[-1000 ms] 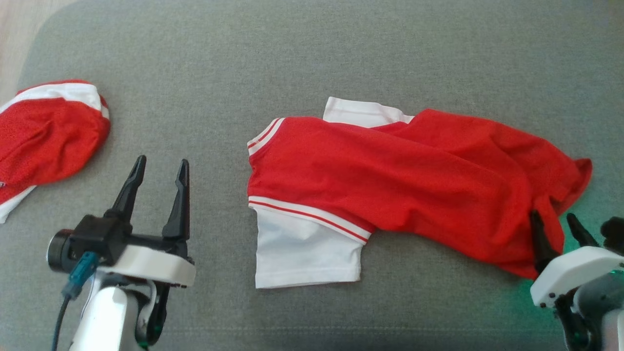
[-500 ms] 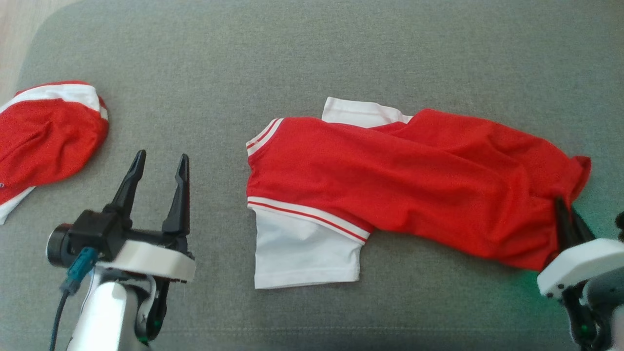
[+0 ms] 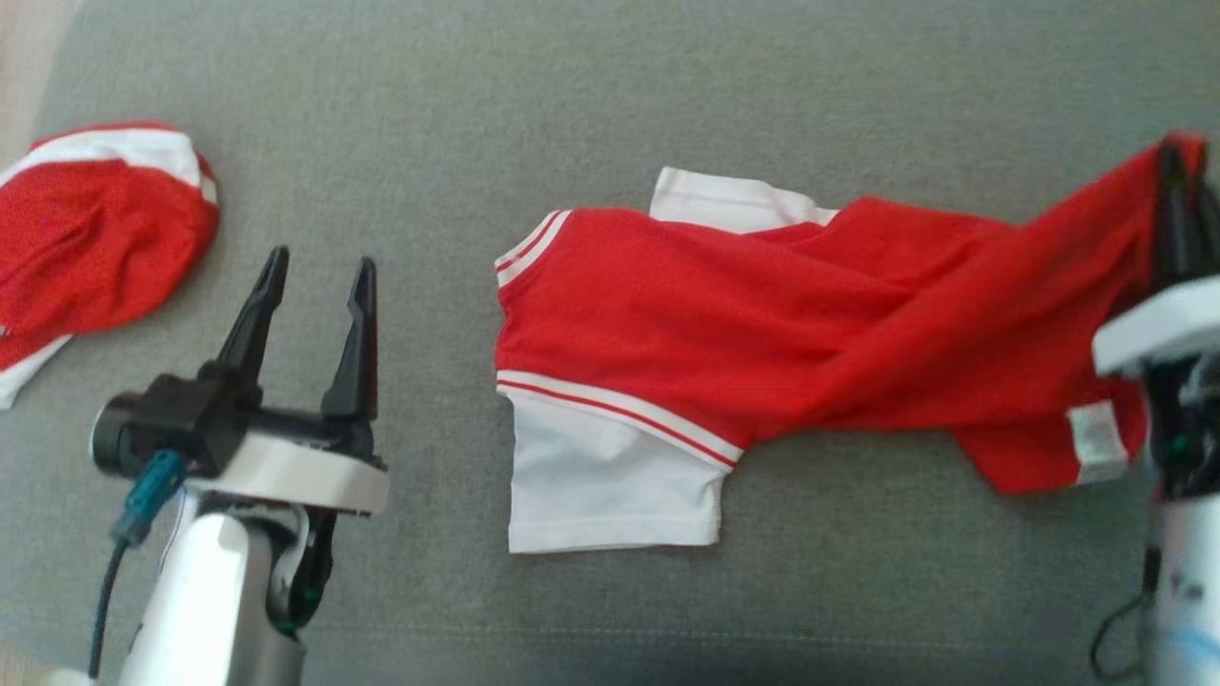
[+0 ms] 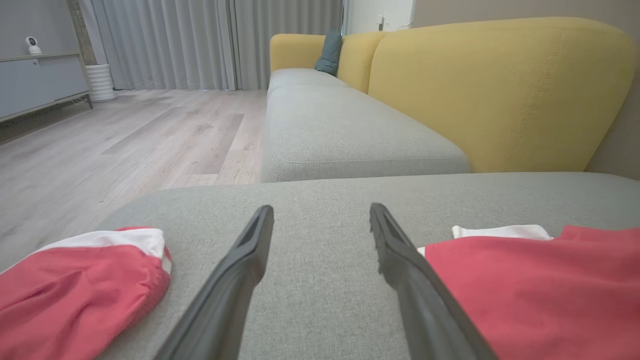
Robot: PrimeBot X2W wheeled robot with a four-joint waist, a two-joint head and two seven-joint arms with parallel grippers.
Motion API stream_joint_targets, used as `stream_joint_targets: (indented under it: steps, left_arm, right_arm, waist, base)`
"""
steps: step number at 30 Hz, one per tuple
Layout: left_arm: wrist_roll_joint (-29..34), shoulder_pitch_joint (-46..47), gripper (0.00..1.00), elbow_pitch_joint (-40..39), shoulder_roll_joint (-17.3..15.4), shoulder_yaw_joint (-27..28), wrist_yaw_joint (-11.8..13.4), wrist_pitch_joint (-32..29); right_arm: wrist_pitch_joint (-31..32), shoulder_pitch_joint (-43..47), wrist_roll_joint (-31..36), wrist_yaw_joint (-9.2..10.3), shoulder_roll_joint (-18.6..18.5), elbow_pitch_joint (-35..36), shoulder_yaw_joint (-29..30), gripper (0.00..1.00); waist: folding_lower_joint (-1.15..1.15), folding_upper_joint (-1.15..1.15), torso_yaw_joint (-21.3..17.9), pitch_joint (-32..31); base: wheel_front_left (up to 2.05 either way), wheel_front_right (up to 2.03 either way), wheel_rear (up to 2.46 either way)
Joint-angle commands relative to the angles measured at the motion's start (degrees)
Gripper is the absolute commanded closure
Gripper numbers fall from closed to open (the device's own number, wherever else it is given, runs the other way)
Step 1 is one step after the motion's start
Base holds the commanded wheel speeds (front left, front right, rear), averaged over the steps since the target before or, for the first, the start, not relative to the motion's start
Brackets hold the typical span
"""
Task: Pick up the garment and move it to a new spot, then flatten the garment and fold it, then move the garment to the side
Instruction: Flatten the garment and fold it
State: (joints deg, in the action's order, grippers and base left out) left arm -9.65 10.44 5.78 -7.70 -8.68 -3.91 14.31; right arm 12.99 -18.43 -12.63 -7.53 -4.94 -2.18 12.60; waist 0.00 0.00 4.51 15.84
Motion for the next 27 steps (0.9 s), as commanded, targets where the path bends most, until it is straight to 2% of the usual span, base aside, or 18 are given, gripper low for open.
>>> stream_joint_targets:
  steps: [1, 10, 11, 12, 13, 19, 23, 27]
  left_arm:
    - [0.7, 2.7, 0.00, -2.0, -0.6, 1.7, -0.4, 0.7]
    - [1.0, 5.8, 0.00, -2.0, 0.3, 1.4, -1.3, 0.7]
    - [1.1, 5.8, 0.00, -1.9, 0.4, 1.4, -1.4, 0.7]
    - [1.1, 5.8, 0.00, -1.8, 0.5, 1.5, -1.5, 0.7]
    - [1.1, 5.7, 0.00, -1.6, 0.6, 1.6, -1.5, 0.7]
    - [1.5, 3.8, 0.00, -0.9, 0.9, 2.4, -1.5, 0.7]
    - [1.8, 2.1, 0.00, -0.6, 0.8, 3.1, -1.4, 0.7]
    - [2.1, 0.4, 0.00, -0.4, 0.5, 3.8, -1.2, 0.7]
  right_arm:
    - [-0.7, -4.1, -0.4, 0.04, -1.4, 0.0, -0.9, 1.00]
    - [-2.7, -14.9, -0.6, 0.04, -5.3, -16.2, -2.0, 1.00]
    - [-3.3, -15.2, -0.5, 0.04, -5.6, -17.7, -2.3, 0.61]
    - [-4.0, -15.1, -0.4, 0.04, -5.9, -18.9, -2.6, 0.10]
    - [-4.9, -14.9, -0.3, 0.04, -6.0, -19.7, -2.8, 0.00]
    - [-11.4, -9.2, 1.9, 0.04, -5.7, -18.3, -3.0, 0.00]
    - [-14.5, -3.6, 3.6, 0.04, -4.2, -11.1, -3.5, 0.00]
    - [-15.1, 2.7, 5.4, 0.04, -2.1, -2.3, -5.8, 0.00]
  waist:
    - [0.00, 0.00, 1.2, 1.5]
    - [0.00, 0.00, 3.6, 5.1]
    - [0.00, 0.00, 3.7, 5.1]
    - [0.00, 0.00, 3.6, 5.0]
    - [0.00, 0.00, 3.5, 4.8]
    - [0.00, 0.00, 1.8, 1.9]
    - [0.00, 0.00, 0.3, -0.4]
    - [0.00, 0.00, -0.9, -2.6]
  base:
    - [0.00, 0.00, 0.00]
    - [0.00, 0.00, 0.00]
    - [0.00, 0.00, 0.00]
    - [0.00, 0.00, 0.00]
    - [0.00, 0.00, 0.00]
    - [0.00, 0.00, 0.00]
    - [0.00, 0.00, 0.00]
    - [0.00, 0.00, 0.00]
